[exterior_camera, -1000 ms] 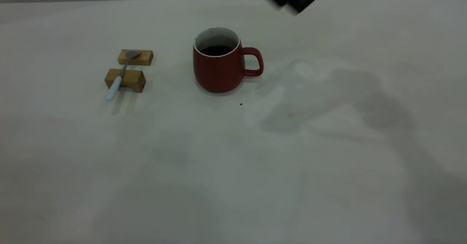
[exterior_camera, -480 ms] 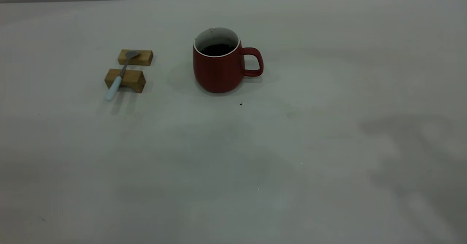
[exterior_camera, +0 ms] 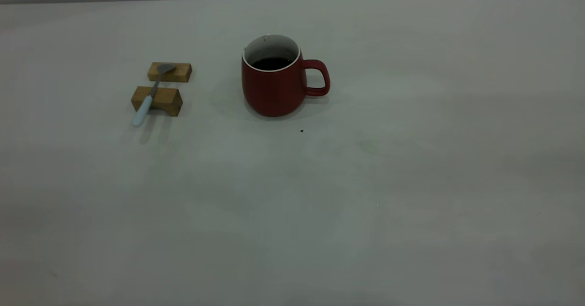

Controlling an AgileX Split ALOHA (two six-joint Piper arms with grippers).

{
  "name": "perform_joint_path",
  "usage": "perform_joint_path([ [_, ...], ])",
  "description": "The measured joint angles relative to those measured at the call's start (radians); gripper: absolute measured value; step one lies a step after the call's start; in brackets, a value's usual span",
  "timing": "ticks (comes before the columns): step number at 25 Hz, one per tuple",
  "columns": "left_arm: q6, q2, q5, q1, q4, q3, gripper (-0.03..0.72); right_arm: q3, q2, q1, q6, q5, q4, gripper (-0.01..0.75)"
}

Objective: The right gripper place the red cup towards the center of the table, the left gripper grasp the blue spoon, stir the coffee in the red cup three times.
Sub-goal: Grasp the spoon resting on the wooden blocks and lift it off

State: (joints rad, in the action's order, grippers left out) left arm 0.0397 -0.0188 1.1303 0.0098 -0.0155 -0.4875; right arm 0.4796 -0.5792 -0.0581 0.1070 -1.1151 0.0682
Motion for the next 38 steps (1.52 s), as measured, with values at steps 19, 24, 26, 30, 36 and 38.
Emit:
perform_joint_path([
  [19,0.0,0.0,0.0,0.0,0.0,0.0,0.434,-0.01,0.558,0.0,0.004,-0.013,0.048,0.574],
  [24,0.0,0.0,0.0,0.0,0.0,0.0,0.434,-0.01,0.558,0.0,0.004,-0.013,0.048,0.574],
  [26,0.0,0.0,0.0,0.0,0.0,0.0,0.434,-0.01,0.558,0.0,0.004,-0.013,0.048,0.574],
  [30,0.0,0.0,0.0,0.0,0.0,0.0,0.434,-0.01,0.559,0.0,0.004,-0.013,0.048,0.574],
  [36,-0.028,0.044,-0.007,0.0,0.0,-0.003,0.444,-0.01,0.559,0.0,0.004,-0.013,0.048,0.574],
  [38,-0.04,0.12,-0.022,0.0,0.0,-0.009,0.473,-0.01,0.559,0.0,0.004,-0.013,0.048,0.574],
])
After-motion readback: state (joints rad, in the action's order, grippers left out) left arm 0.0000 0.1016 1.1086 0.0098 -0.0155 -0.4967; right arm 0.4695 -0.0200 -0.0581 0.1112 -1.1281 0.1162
